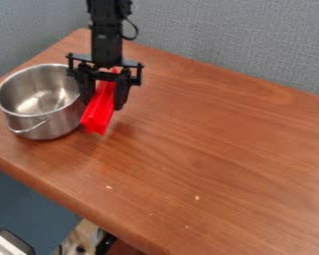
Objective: Move the red object from the metal pot to the table
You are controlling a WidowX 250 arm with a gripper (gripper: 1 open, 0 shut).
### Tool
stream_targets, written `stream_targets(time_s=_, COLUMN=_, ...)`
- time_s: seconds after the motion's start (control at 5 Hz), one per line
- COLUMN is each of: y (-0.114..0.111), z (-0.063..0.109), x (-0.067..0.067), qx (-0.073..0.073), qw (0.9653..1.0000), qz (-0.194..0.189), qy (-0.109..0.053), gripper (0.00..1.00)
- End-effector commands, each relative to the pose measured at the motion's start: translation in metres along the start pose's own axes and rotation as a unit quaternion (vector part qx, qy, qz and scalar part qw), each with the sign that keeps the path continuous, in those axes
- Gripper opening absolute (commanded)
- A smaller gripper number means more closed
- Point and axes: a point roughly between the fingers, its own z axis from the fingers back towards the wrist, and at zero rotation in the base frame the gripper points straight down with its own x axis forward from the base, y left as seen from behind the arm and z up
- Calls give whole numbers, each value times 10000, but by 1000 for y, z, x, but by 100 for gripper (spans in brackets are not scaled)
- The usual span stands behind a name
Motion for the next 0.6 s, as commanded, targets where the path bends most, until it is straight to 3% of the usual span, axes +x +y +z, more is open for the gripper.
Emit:
stream_targets(time_s=0.0, y=5, z=15, x=7, qx=-46, qw=9997, qz=47, qy=-237, gripper=0)
stream_targets(time_s=0.2, y=4, z=17, x=10, qx=-79, qw=9997, qz=35, qy=-242, gripper=0)
stream_targets(time_s=0.4, y=-8, z=21, x=18, qx=-62, qw=9993, qz=-221, qy=-282, gripper=0)
